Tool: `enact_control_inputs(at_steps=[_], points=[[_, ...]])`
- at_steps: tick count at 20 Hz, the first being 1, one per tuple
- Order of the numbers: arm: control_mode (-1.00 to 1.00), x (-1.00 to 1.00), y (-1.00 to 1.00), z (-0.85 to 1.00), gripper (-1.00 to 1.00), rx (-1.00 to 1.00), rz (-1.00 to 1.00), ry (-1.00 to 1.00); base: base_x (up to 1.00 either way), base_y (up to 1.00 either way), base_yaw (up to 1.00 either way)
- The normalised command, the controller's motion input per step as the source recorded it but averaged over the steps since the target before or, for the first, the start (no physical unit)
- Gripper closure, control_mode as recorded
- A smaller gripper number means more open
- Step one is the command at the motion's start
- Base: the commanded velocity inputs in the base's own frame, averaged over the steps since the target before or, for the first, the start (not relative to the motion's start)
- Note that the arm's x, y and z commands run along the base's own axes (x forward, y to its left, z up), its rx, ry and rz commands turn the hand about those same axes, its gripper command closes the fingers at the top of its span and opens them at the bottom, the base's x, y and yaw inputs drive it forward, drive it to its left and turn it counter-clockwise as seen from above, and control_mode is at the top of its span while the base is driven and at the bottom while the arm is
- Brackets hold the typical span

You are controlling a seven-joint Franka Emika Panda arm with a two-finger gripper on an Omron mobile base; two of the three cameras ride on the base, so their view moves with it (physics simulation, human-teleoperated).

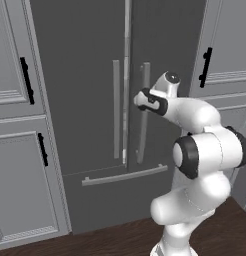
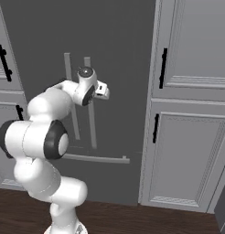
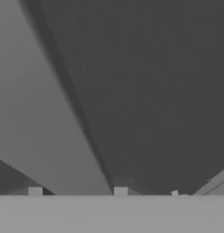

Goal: Grab a lemon wedge from the fridge and one ice cube from the ice bowl, and put them in the glass of lemonade.

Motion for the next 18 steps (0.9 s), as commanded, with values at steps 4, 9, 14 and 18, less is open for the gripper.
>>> enact_control_inputs(at_steps=[4,9,14,18], points=[[-1.0,-0.78,-1.0,0.11,1.0,0.17,-0.06,0.0,0.0,0.0,0.0],[-1.0,-0.71,-1.0,0.12,1.0,0.17,-0.04,0.0,0.0,0.0,0.0],[-1.0,-0.76,-1.0,0.0,1.0,0.19,-0.03,-0.03,0.0,0.0,0.0],[-1.0,-0.63,-0.97,0.01,1.0,0.17,-0.02,-0.05,0.0,0.0,0.0]])
